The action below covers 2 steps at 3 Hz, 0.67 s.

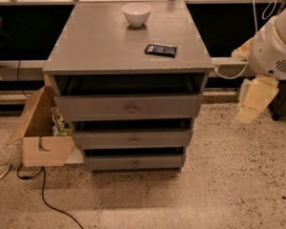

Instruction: Open top drawer

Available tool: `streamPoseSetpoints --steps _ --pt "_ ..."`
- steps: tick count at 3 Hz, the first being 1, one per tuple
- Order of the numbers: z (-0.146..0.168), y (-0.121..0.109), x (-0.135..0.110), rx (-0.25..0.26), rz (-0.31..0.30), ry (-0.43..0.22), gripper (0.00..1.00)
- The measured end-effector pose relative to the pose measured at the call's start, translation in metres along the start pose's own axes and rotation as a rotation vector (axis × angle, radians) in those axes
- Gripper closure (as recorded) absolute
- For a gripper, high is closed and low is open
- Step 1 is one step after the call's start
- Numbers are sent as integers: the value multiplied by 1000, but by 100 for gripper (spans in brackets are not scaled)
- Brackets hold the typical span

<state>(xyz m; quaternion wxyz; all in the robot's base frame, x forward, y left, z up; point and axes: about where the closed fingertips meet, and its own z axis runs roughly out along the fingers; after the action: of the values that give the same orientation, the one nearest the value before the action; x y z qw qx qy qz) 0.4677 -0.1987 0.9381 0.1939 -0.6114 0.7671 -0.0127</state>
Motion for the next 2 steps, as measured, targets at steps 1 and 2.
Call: streamPoseSetpoints --steps 1,2 --pt "42 1 2 -37 -9 -39 0" --pt "87 -5 -4 -46 -37 -79 0"
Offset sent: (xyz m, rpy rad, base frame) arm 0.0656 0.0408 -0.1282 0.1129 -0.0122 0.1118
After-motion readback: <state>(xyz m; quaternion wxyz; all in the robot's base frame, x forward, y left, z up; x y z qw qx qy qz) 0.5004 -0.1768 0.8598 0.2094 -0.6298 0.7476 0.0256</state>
